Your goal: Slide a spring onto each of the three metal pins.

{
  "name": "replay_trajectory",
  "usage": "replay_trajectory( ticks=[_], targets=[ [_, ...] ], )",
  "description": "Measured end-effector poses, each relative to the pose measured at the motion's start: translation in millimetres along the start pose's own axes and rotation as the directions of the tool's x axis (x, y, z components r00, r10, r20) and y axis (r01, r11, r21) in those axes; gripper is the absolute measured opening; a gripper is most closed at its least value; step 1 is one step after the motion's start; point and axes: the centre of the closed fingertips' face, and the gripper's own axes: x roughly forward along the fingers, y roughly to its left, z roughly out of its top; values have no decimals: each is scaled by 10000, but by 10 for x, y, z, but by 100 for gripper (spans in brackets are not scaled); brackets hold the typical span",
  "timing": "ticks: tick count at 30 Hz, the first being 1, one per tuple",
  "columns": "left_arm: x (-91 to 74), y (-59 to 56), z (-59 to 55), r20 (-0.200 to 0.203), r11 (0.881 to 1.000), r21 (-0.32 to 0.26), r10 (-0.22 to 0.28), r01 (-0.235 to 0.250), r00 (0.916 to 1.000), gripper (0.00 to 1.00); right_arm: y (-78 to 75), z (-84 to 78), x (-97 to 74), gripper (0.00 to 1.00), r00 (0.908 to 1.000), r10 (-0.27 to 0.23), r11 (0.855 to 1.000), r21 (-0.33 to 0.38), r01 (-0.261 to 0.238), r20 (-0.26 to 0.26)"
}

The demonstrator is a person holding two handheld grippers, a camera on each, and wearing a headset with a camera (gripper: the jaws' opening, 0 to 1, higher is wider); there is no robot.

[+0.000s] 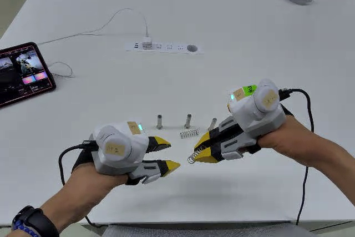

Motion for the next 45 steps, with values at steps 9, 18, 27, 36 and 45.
replay_trajectory(
  ticks=[9,18,27,36,45],
  targets=[
    [-91,139,-112,-53,9981,-419,450,-452,9990,33,-66,-137,61,12,9977,-135,9998,-128,126,-670],
    [-183,339,-253,-114,9884,-989,1148,-1154,9933,38,-189,-288,102,12,9906,-258,9994,-260,225,-1346],
    [-283,481,-443,-296,9716,-1610,1706,-1732,9849,44,-348,-313,158,12,9864,-387,9991,-247,352,-1598],
    [-384,629,-583,-450,9488,-2222,2203,-2247,9744,51,-518,-266,279,12,9836,-421,9989,-284,377,-1757],
    [-471,738,-681,-576,9253,-2665,2640,-2697,9628,59,-707,-182,373,12,9795,-565,9969,-641,448,-1936]
  ],
)
